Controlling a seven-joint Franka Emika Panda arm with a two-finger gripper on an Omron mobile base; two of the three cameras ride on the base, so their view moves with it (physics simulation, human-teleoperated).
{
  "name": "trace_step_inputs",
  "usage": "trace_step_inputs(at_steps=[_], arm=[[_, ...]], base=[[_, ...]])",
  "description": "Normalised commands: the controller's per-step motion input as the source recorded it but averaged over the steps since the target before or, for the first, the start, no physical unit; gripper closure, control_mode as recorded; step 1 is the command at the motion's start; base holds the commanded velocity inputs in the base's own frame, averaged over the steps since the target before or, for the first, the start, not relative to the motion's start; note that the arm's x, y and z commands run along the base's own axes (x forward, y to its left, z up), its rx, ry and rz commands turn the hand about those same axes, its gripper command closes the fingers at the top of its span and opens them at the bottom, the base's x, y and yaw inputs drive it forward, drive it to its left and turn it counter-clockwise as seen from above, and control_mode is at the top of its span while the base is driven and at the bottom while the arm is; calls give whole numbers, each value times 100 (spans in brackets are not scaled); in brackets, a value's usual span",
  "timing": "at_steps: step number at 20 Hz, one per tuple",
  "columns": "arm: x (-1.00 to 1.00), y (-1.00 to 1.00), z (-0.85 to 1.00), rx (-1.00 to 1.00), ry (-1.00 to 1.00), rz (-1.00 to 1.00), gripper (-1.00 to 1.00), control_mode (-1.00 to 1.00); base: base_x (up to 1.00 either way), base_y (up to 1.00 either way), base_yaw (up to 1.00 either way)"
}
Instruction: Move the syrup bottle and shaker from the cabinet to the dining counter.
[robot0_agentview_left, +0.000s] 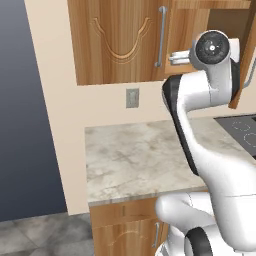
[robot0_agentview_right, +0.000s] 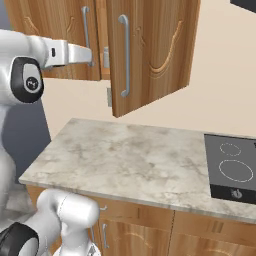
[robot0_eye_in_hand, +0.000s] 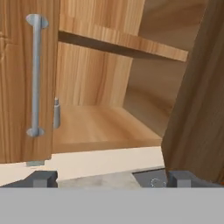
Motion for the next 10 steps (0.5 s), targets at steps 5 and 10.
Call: trace_step_inputs(at_steps=[5,10], arm=[[78,-45,-5,0,16,-23,-100,-100],[69,-48,-7,0,12,-27,-100,-100]], base=[[0,0,0],[0,0,0]])
